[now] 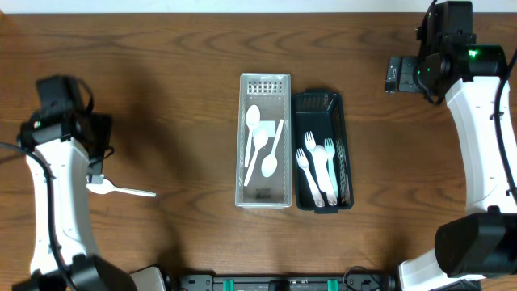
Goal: Pack container
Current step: 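Lower left gripper onto the last white spoon and grasp it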
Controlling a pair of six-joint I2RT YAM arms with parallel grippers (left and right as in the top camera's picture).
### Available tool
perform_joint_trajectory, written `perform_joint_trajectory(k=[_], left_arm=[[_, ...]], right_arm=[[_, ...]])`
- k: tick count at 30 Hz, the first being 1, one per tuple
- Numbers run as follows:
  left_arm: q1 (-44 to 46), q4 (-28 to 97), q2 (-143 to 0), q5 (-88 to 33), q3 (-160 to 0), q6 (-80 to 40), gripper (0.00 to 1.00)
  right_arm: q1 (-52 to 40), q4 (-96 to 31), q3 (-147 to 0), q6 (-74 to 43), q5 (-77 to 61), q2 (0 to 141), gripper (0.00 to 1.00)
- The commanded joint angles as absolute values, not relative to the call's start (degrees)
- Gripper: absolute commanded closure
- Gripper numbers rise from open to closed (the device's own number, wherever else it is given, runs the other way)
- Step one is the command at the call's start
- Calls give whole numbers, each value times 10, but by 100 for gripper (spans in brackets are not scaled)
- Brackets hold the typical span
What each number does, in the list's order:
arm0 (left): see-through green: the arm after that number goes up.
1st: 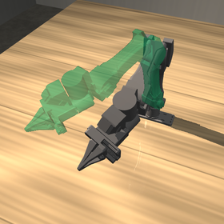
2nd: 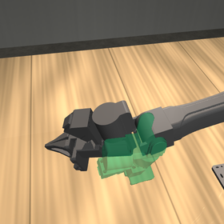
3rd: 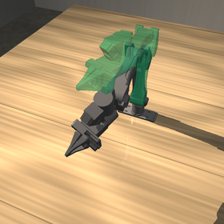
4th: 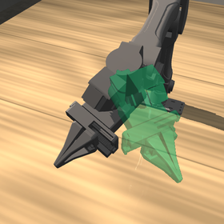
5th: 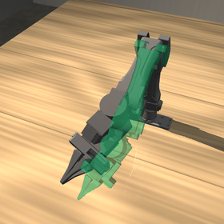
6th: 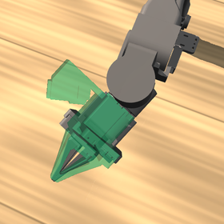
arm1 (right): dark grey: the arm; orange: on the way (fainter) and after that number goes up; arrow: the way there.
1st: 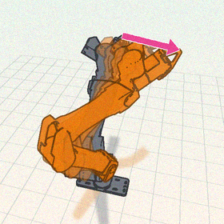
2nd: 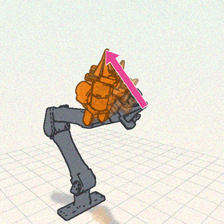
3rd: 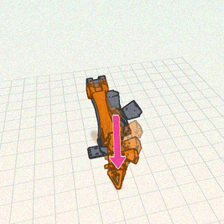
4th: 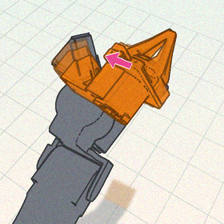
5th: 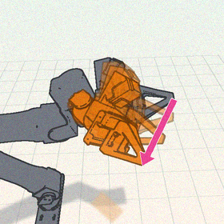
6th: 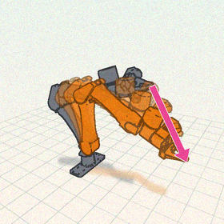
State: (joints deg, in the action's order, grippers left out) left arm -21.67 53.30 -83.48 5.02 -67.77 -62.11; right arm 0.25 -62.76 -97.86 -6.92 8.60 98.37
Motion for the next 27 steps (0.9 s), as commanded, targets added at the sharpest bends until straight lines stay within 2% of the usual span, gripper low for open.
perform_joint_trajectory(k=[1, 5, 13, 21, 22, 23, 27], left_arm=[[-256, 497, -864, 11, -617, -665, 6], [-285, 460, -917, -13, -571, -665, 5], [-287, 427, -1021, -13, -562, -644, 4], [-287, 408, -1050, -13, -562, -580, 4], [-287, 408, -1050, -13, -562, -571, 6], [-287, 408, -1050, -13, -562, -563, 11], [-287, 416, -1050, -13, -562, -559, 43]], right_arm=[[8, -627, -985, -61, 88, 986, 1], [8, -627, -985, -61, 88, 986, 1], [8, -628, -985, -61, 88, 986, 1], [8, -630, -985, -61, 88, 986, 1], [8, -630, -985, -61, 88, 986, 1], [8, -630, -985, -61, 88, 986, 1], [8, -630, -985, -61, 88, 986, 1]])
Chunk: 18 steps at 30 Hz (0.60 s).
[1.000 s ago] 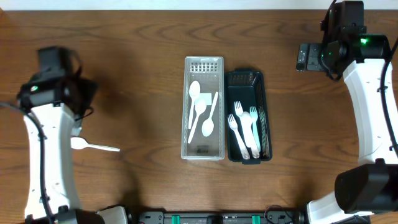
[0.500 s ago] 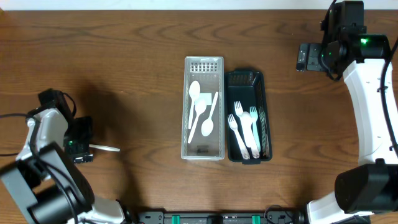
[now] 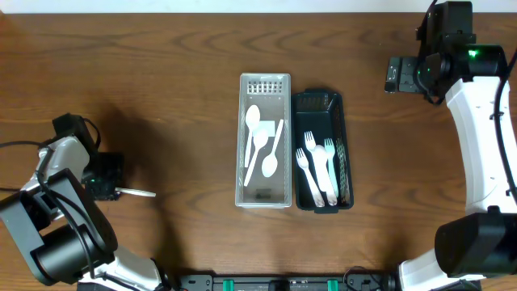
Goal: Pack container
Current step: 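Lower left gripper onto the last white spoon and grasp it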
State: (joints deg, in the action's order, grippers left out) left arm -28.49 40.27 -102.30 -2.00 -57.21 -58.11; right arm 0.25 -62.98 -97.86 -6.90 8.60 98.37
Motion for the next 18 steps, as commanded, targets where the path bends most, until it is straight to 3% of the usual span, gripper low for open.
perform_joint_trajectory(k=[1, 4, 9, 12, 16, 17, 18], left_arm=[[-287, 417, -1050, -13, -562, -559, 50], [-287, 424, -1050, -13, -562, -559, 66], [-287, 441, -1050, -13, -562, -559, 69], [-287, 443, -1050, -13, -562, -555, 78], [-287, 443, -1050, -13, -562, -555, 81], [-287, 444, -1050, -13, -563, -554, 88], [-287, 445, -1050, -13, -563, -554, 87]], right_arm=[[8, -630, -985, -61, 88, 986, 1], [8, -630, -985, -61, 88, 986, 1], [8, -630, -985, -61, 88, 986, 1], [8, -630, -985, -61, 88, 986, 1], [8, -630, -985, -61, 88, 986, 1], [8, -630, -985, -61, 88, 986, 1], [8, -630, -985, -61, 88, 986, 1]])
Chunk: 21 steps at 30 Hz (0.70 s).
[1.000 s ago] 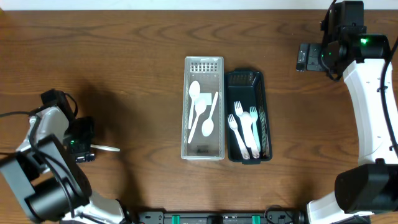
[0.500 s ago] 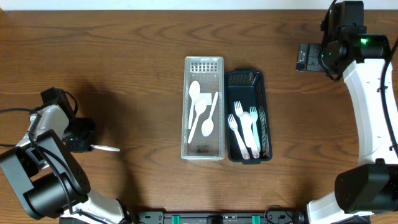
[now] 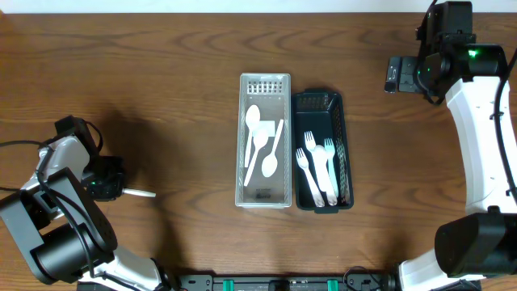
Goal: Pack container
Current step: 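Lower left gripper onto the last white spoon and grasp it, then carry the spoon into the white tray and open left gripper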
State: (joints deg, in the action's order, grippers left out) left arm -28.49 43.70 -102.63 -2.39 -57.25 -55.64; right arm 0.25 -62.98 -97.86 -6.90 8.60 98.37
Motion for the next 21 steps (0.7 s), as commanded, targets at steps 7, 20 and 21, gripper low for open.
perform_joint_trajectory(k=[7, 20, 21], left_arm=[[-287, 449, -1037, -23, -586, -496, 94], [-98, 462, -854, -66, -691, -389, 94], [-65, 462, -841, -65, -697, -389, 94]], right_arm=[[8, -630, -985, -61, 88, 986, 1], [8, -613, -985, -61, 88, 986, 1], [8, -613, -985, -61, 88, 986, 1]])
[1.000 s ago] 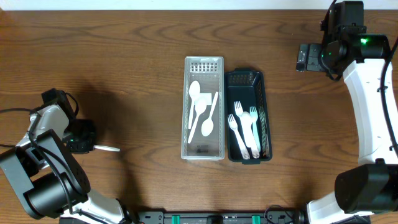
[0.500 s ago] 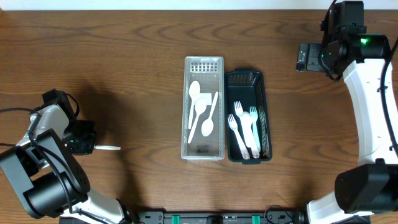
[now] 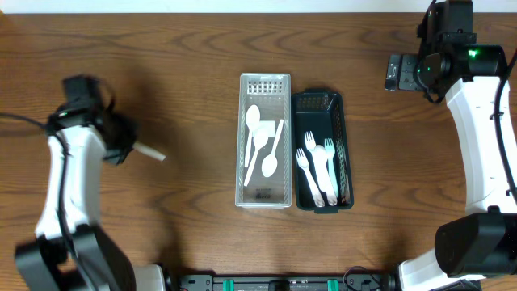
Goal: Pack container
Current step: 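Carry the spoon into the white tray and open left gripper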
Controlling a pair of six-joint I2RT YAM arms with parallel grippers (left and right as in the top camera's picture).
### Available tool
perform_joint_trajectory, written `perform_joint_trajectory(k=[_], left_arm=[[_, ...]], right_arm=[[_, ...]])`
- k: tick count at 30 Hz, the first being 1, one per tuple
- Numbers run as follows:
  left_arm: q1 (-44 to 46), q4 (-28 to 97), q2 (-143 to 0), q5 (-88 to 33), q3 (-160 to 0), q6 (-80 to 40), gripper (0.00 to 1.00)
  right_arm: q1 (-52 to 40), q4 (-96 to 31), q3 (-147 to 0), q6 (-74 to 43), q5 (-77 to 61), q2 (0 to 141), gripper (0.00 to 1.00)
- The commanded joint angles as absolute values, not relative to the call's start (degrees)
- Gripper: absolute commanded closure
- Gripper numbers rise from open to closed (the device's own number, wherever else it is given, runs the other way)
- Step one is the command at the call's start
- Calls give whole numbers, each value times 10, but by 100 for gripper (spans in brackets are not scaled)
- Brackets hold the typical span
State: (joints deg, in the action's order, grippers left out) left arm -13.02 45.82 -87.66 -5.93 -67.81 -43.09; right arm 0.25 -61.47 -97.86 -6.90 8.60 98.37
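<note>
My left gripper (image 3: pixel 123 148) is shut on a white plastic utensil (image 3: pixel 150 153). Only its handle shows, sticking out to the right; its head is hidden in the fingers. It sits well left of the clear tray (image 3: pixel 245 121), which holds white spoons (image 3: pixel 257 141) and a knife. Beside it, the dark tray (image 3: pixel 343 129) holds white forks (image 3: pixel 317 171). My right gripper (image 3: pixel 393 74) hangs far back right, away from both trays, and its jaws are too small to read.
The two trays stand side by side at the table's middle. The right arm's white links run down the right edge. Bare wood lies between the left gripper and the clear tray.
My left gripper has moved up and to the right with the white utensil, from low at the table's left edge to nearer the trays. The right arm has not moved.
The white utensil first lay on the table at the left with my left gripper just above its head. Then the gripper was down over the head, only the handle showing. It stayed there, and now holds the utensil farther back and nearer the trays.
</note>
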Motion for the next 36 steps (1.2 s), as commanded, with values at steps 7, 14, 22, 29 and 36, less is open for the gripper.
perform_joint_trajectory(k=[7, 14, 22, 29, 36], left_arm=[[146, 424, -824, -64, -708, -336, 94], [312, 401, -866, -26, -708, -168, 94], [358, 401, -911, -19, -708, -133, 94], [358, 386, -934, -19, -707, -53, 94], [358, 369, -985, -19, -708, -51, 94]], right_arm=[[8, -613, -985, -61, 88, 986, 1], [8, -613, -985, -61, 88, 986, 1], [8, -615, -985, -61, 88, 986, 1], [8, -615, -985, -61, 88, 986, 1], [8, -616, -985, -61, 88, 986, 1]])
